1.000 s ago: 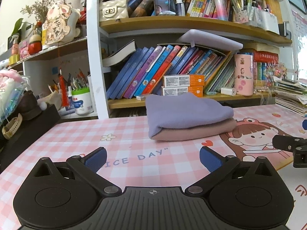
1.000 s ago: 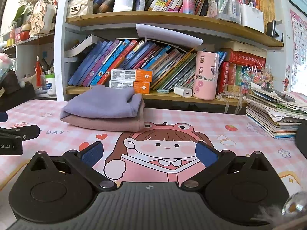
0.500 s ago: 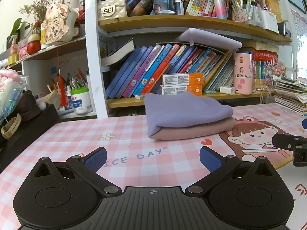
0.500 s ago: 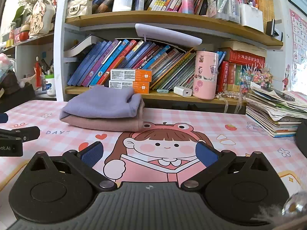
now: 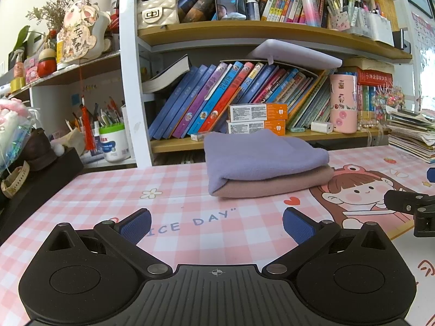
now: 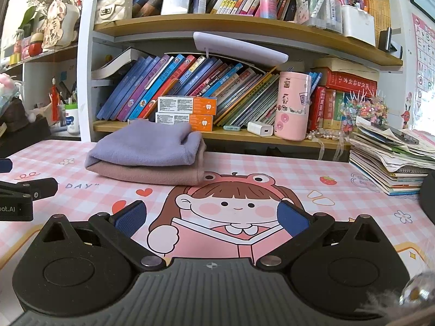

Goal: Fold clothes

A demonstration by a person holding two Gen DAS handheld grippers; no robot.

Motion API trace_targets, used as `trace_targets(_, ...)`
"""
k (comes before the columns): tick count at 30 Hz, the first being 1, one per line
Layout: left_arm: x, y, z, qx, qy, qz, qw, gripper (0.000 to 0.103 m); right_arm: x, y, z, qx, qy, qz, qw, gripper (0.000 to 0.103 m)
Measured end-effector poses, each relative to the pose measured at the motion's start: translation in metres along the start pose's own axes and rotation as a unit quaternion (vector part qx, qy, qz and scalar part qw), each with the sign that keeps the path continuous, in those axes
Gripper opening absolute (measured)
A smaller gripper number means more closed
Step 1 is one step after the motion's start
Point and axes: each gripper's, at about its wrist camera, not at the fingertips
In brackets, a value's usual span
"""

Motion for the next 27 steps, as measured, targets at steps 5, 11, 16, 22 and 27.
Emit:
trace_targets(5,-0.0004,-0.0001,-0.0003,0.0,0.0,0.001,1.0,0.103,-0.0004,-0.0003,-0.0001,-0.001,0.001,0.0,1.0,0.103)
trace_targets(11,-0.0006,0.0,0.0001,0.002,-0.003,-0.002,1.0,0.103,-0.0005,-0.0002,-0.0005,-0.002,0.001,0.001,1.0,0.103)
trace_targets(16,-0.0016,0.0001,0.0003,0.003,-0.006,0.001,1.0,0.103,-0.001,-0.0002,-0.0006,-0.002,0.001,0.001,1.0,0.103)
trace_targets(22,0.0008,0.0001,0.0032,0.012,-0.008,-0.005,0.9999,0.103,-0.0011,-0.0003,-0.0004,-0.003,0.001,0.002,1.0,0.103)
trace_targets(27,0.0014,0.0004,0.004,0.015,-0.009,-0.006,0.9998,0.103,-0.0012,-0.0004,-0.0006,-0.003,0.001,0.002,1.0,0.103)
Point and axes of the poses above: each gripper's, at about its wrist camera, not at the fingertips, and z roughly against the way its jaws point, x to its right, y to its top, and after that the axes turned 5 degrees about x, right-handed
